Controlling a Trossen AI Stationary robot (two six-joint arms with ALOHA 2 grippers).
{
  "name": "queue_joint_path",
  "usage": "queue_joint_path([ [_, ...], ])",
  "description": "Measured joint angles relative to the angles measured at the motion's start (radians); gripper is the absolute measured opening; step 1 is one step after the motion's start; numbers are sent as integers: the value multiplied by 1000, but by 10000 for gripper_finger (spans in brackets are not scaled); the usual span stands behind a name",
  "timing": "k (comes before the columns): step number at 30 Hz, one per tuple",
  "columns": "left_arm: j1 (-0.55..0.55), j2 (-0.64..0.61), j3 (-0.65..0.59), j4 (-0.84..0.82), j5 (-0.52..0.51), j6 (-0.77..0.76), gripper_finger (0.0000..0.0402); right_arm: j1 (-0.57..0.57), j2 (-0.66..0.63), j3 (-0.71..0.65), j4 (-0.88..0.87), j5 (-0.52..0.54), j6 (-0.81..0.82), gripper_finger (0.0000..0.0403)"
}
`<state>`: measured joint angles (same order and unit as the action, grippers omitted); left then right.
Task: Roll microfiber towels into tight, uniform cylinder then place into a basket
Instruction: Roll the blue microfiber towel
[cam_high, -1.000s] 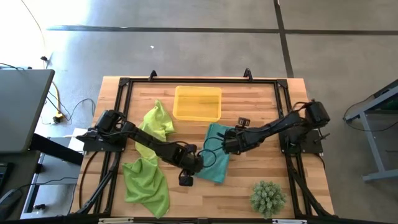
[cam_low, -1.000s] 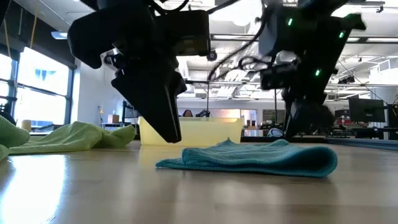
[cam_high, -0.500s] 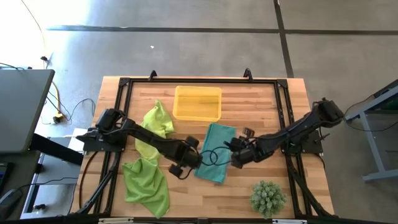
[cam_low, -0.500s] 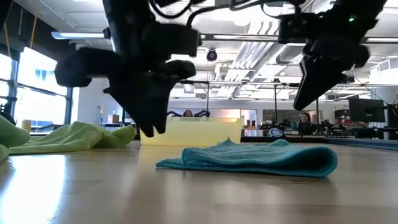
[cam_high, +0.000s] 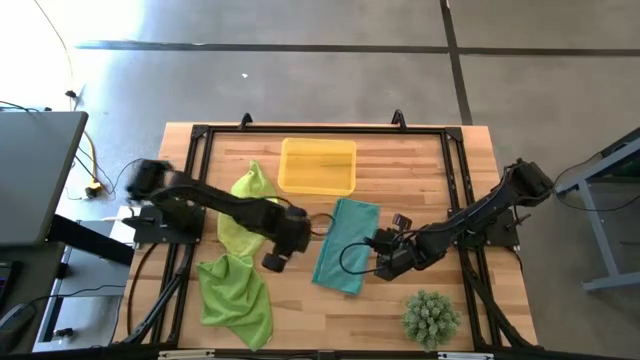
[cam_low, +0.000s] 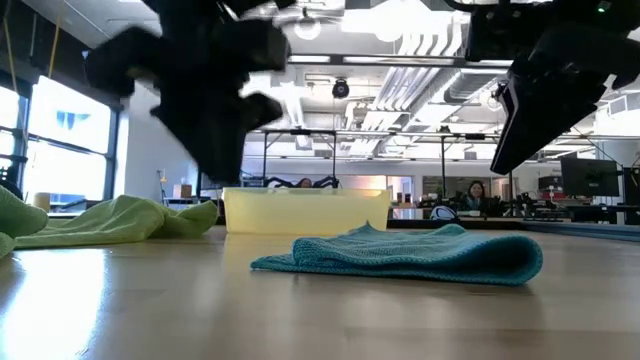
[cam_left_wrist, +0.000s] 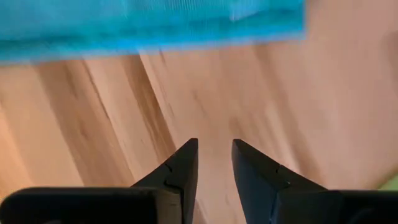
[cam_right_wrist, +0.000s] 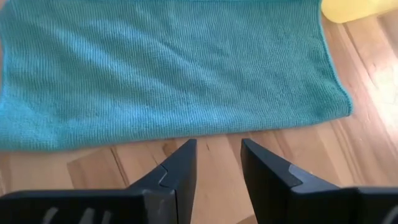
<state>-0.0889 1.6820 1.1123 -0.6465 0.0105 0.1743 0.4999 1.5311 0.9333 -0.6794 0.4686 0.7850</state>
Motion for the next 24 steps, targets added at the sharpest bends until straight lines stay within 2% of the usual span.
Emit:
queue_joint_path([
  [5,-21,-191,-227,294,-14,-41,87,7,2,1,44,0,18,116],
  [10,-66,-221,-395,610,-10,52,88,22,38,1,217,5,-86,116],
  [12,-87,-201,-420,691,-7,81,89,27,63,1,317,-4,-150,116],
  [17,-128,-143,-426,762,-7,127,104,45,135,2,492,-86,-292,116],
  [20,-149,-84,-422,783,-17,164,118,59,167,2,526,-103,-313,118],
  [24,-169,6,-392,780,-100,184,138,80,181,2,531,-105,-289,126],
])
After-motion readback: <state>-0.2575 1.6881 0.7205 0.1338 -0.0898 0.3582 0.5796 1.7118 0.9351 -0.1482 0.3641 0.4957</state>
